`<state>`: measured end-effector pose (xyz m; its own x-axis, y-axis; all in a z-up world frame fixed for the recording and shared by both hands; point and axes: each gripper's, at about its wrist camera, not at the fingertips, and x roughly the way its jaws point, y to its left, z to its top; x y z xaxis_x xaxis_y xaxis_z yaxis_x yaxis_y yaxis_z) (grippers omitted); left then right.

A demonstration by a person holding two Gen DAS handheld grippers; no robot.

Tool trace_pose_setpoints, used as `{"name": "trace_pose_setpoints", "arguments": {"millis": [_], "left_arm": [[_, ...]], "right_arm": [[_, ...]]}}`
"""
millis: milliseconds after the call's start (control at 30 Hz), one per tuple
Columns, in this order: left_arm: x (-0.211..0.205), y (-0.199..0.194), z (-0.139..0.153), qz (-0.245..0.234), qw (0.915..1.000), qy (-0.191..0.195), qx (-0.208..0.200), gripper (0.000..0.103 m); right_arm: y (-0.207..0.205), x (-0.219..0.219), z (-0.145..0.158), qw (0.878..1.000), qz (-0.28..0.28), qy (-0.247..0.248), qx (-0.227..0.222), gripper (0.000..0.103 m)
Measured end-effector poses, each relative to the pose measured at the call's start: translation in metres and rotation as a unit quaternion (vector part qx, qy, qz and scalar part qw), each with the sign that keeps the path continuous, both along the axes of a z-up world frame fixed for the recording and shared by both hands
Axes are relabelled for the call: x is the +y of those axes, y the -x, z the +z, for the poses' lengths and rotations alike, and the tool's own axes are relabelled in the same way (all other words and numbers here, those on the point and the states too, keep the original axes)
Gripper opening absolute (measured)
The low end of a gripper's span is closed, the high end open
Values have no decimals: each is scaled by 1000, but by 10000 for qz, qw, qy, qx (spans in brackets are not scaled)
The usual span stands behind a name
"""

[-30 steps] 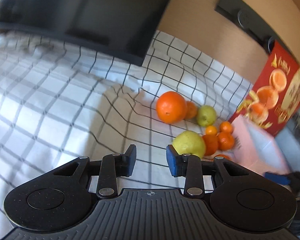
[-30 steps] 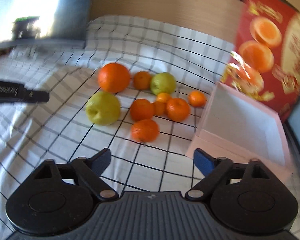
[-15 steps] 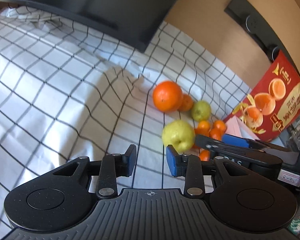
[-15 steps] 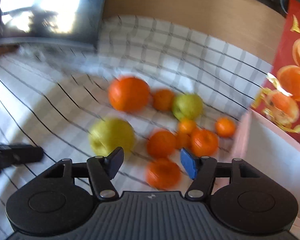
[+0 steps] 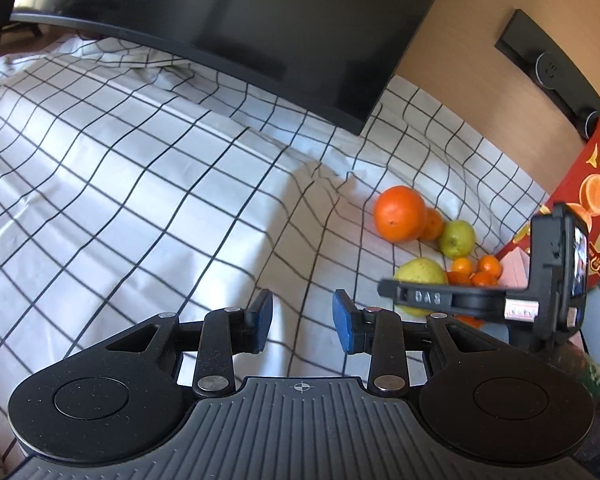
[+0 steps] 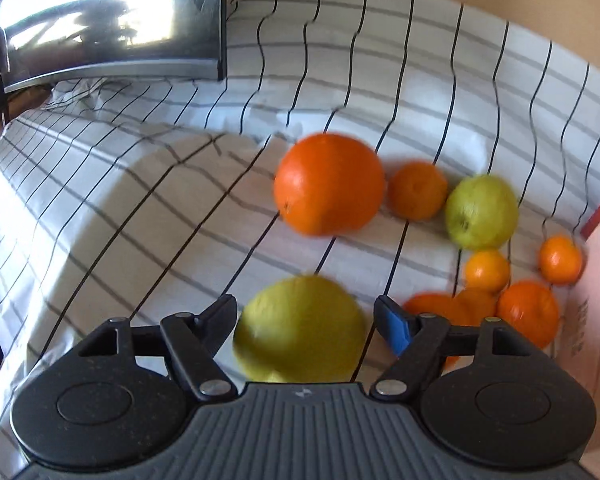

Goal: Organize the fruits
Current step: 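Grasp the green pear with the right tool while the left tool moves toward the fruit, then grasp a mandarin with the left tool while the right tool lifts the pear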

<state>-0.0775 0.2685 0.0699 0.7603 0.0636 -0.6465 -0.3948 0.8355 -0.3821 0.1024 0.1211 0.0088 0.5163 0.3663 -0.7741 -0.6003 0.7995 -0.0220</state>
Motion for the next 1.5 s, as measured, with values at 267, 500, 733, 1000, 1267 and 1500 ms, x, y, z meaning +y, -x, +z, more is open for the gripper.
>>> {"name": "trace_pose_setpoints", "arguments": {"millis": [267, 500, 733, 1000, 1267, 1500], "left_arm": [[-13, -10, -5, -352, 9993, -48, 130, 37], [-42, -41, -19, -1058, 9939, -128, 295, 37], [-100, -77, -22, -2391, 9701, -381, 197, 37], [-155, -123, -9, -3289, 9322, -1504, -140, 38], [-157, -152, -22, -3179, 9376, -1389, 236, 41], [-163, -154, -26, -3116, 9412, -1287, 214, 44]], "right_arm": [[29, -26, -3, 9996, 101, -104, 249, 62], [80, -79, 21, 9991, 96, -398, -104, 62], [103, -154, 19, 9934, -1040, -212, -428, 62], [112, -212, 13, 9779, -2042, -198, -400, 62], [125, -227, 13, 9766, -2097, -47, -474, 62], [129, -227, 9, 9768, -2108, -62, -360, 62]]}}
